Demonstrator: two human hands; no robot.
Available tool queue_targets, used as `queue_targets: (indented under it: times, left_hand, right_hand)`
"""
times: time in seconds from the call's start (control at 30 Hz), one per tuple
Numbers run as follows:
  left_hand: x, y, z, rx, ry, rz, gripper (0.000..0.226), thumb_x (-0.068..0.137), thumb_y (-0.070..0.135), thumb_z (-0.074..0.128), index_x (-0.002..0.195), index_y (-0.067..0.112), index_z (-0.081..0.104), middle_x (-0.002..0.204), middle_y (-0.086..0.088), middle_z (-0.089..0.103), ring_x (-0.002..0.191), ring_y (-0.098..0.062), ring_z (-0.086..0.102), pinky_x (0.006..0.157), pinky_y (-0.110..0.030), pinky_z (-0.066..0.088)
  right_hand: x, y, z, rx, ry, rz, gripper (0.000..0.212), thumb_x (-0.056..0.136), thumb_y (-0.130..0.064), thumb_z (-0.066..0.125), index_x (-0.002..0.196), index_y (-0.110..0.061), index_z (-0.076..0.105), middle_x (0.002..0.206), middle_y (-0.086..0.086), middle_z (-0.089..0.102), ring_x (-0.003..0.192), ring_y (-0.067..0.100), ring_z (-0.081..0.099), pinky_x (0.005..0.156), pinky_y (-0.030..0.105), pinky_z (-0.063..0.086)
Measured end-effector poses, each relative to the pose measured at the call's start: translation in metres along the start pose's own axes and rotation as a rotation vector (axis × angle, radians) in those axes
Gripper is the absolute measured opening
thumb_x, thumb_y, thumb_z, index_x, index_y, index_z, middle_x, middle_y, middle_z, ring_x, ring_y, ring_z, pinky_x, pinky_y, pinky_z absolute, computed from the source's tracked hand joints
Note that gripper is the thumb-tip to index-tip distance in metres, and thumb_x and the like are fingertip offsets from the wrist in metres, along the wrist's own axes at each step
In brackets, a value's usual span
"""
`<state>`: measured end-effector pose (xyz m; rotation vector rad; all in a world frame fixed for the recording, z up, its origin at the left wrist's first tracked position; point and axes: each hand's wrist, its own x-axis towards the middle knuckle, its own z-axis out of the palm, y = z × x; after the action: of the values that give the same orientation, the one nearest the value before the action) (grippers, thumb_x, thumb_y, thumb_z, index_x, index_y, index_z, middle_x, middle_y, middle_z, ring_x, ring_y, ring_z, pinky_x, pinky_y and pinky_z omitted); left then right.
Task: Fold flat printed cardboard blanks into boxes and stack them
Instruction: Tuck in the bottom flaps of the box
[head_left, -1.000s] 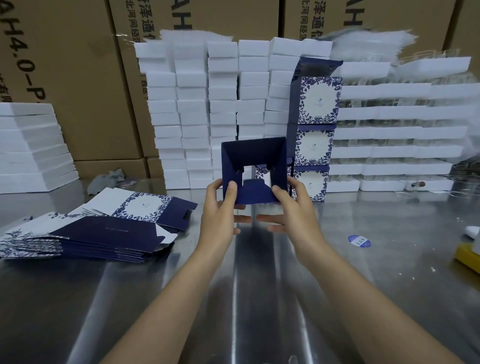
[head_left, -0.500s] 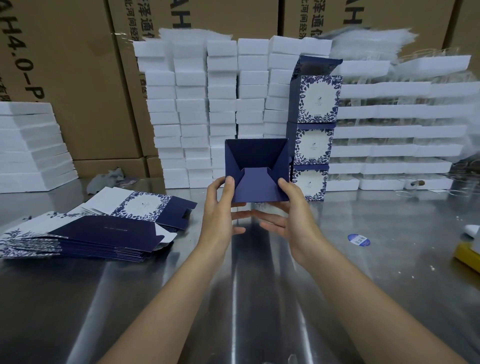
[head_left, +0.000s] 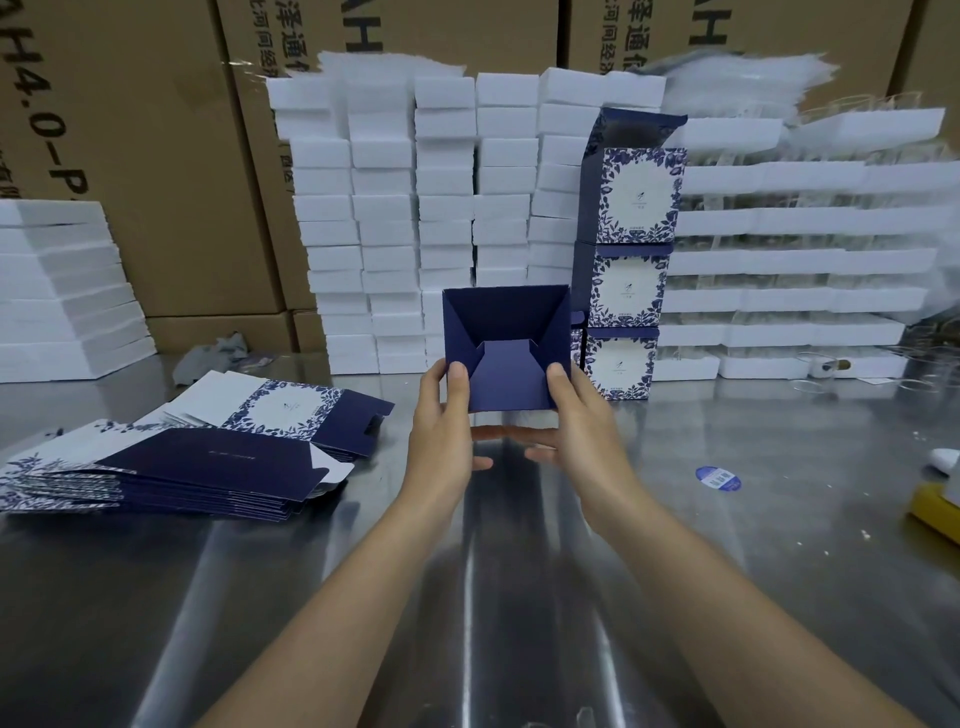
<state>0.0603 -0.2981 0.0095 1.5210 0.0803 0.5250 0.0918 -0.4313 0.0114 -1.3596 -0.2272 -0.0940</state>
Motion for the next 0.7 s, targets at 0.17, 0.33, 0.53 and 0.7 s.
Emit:
queue_targets:
  times: [0.17,0.33,0.53,0.7]
  left_hand:
    - [-0.004,0.009,-0.002,-0.161,-0.022,-0.025,0.047,0.103,0.077,0.027,0.130,0.054,0.058,0.121,0.016,0.076,0.104,-0.009,0.076,0.084,-0.045,0.063]
    - [-0.001,0.013,-0.007,-0.202,0.012,-0.007,0.023,0.109,0.057,0.041,0.115,0.048,0.062,0.120,0.014,0.074,0.109,-0.008,0.072,0.095,-0.054,0.062]
    - [0.003,0.017,-0.010,-0.148,0.050,0.053,0.028,0.110,0.045,0.045,0.128,0.043,0.067,0.128,0.015,0.071,0.112,0.002,0.067,0.101,-0.041,0.053]
    - [0.000,0.019,-0.018,-0.141,0.053,0.017,0.081,0.086,0.089,0.030,0.136,0.037,0.068,0.148,0.011,0.061,0.141,-0.008,0.050,0.122,-0.044,0.034]
  right_hand:
    - [-0.006,-0.010,0.000,-0.004,0.005,0.009,0.054,0.096,-0.079,0.045,0.135,-0.044,0.057,0.120,-0.024,0.072,0.098,0.015,0.078,0.089,0.045,0.060]
    - [-0.005,-0.018,-0.006,0.038,0.006,0.003,0.071,0.087,-0.092,0.032,0.125,-0.045,0.068,0.101,-0.029,0.076,0.088,-0.005,0.073,0.078,0.034,0.054]
    - [0.000,-0.021,-0.014,0.072,0.023,-0.014,0.024,0.078,-0.043,0.059,0.082,-0.032,0.080,0.089,-0.015,0.077,0.087,0.007,0.066,0.092,0.032,0.048]
    - [0.003,-0.015,-0.017,-0.127,0.015,-0.157,0.057,0.082,0.009,0.048,0.122,-0.021,0.075,0.114,-0.006,0.078,0.105,0.011,0.066,0.083,0.017,0.051]
